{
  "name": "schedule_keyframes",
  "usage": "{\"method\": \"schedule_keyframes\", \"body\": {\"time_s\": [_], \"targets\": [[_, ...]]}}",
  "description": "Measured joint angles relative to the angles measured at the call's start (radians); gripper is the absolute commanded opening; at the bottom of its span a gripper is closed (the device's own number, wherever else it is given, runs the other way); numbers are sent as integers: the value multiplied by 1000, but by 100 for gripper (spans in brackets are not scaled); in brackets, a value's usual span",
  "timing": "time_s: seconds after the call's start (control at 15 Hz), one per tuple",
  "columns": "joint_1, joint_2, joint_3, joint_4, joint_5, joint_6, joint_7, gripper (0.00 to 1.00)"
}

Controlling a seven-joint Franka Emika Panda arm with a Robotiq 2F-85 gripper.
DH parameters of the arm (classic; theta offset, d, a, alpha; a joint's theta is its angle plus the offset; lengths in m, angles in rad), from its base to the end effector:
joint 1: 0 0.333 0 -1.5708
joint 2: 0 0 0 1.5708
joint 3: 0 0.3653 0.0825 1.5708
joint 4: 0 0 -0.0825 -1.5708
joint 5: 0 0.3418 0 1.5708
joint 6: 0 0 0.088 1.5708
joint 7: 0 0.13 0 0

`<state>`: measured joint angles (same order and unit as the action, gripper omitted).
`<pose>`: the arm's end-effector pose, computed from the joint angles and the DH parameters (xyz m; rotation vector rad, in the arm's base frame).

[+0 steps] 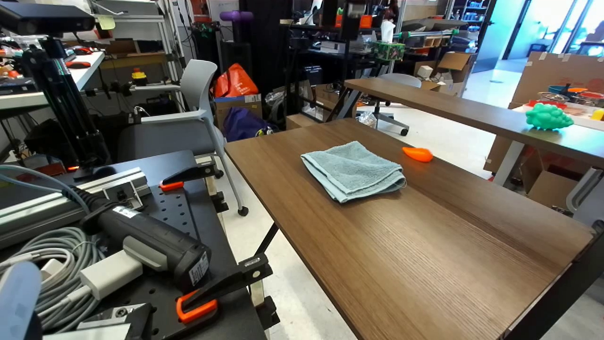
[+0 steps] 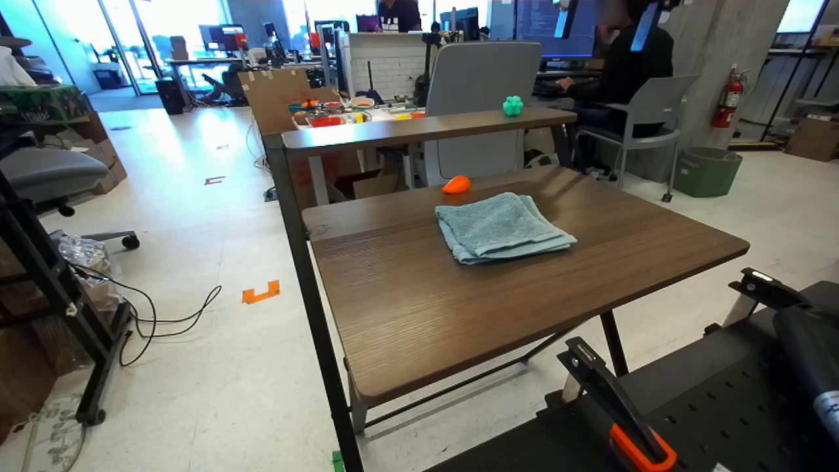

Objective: Use the towel to wipe the tabletop

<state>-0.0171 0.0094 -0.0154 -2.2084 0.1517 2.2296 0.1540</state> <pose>0.4982 -0.0088 0.4288 -2.9915 0.4197 -0.0067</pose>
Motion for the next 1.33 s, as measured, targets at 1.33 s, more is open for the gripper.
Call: {"method": "schedule_keyframes", "body": {"time_s": [1.33], "targets": [[72, 541, 0, 295, -11, 158, 221, 100]]}}
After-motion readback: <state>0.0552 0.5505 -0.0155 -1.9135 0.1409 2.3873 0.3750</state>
